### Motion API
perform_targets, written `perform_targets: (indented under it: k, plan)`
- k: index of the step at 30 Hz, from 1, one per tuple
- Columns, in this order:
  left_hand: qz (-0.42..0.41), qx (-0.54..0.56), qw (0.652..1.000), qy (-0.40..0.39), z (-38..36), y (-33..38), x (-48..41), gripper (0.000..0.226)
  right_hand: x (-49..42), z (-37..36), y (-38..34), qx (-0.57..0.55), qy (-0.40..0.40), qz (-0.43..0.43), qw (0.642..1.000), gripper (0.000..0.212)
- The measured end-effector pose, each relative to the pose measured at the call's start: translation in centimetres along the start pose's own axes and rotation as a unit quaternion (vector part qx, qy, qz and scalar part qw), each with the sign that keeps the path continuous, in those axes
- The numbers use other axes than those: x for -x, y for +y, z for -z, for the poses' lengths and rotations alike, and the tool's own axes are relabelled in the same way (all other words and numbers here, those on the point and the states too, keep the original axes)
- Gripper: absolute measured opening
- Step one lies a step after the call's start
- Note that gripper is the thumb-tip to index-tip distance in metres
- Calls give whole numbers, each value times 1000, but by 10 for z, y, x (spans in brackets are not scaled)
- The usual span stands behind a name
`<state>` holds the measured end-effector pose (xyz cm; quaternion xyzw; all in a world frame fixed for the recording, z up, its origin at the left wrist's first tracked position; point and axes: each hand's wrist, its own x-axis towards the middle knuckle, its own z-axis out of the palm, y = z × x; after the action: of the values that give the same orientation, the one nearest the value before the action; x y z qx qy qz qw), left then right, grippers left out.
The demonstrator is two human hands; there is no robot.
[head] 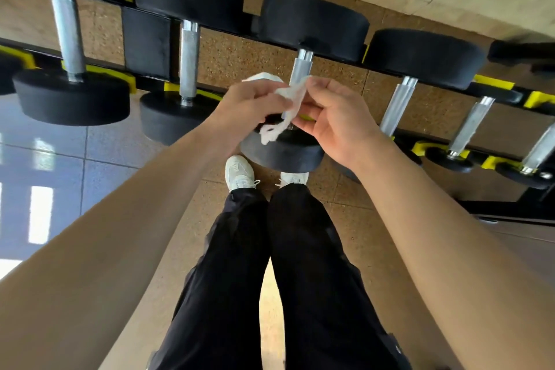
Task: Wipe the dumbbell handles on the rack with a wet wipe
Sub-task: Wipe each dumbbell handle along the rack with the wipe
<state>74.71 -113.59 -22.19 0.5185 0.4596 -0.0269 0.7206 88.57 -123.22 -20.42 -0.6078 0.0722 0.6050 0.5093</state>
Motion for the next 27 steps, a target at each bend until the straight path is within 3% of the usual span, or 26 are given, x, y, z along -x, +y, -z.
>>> perform_targets:
  k: [3,5,7,11,14,17,21,24,27]
  plan:
    - [-75,-180,981,1,-18,-2,-6,39,5,14,-9,-41,-20,15,999,11]
    - [-76,-160,984,3,-25,1,-7,39,7,27,-13,-44,-5,24,999,6]
    - [-54,-144,988,-10,-35,4,-7,27,8,43,-16,-18,32,38,999,15]
    - [-29,-112,993,-27,-53,9,-9,20,6,73,-19,152,32,65,986,39]
    - [-33,-116,992,-38,-60,9,-13,23,3,81,-18,185,-45,16,982,26]
    - [-21,-159,987,-5,-60,6,-23,27,-5,80,-14,243,-9,88,966,11]
    - [13,-249,968,12,-54,0,-36,37,-14,78,-10,260,7,159,952,10]
    - [48,-278,959,-32,-43,-2,-41,24,-14,78,-4,265,-18,163,950,12]
    - [55,-251,966,-21,-28,-6,-40,21,-11,75,1,262,-47,145,953,13]
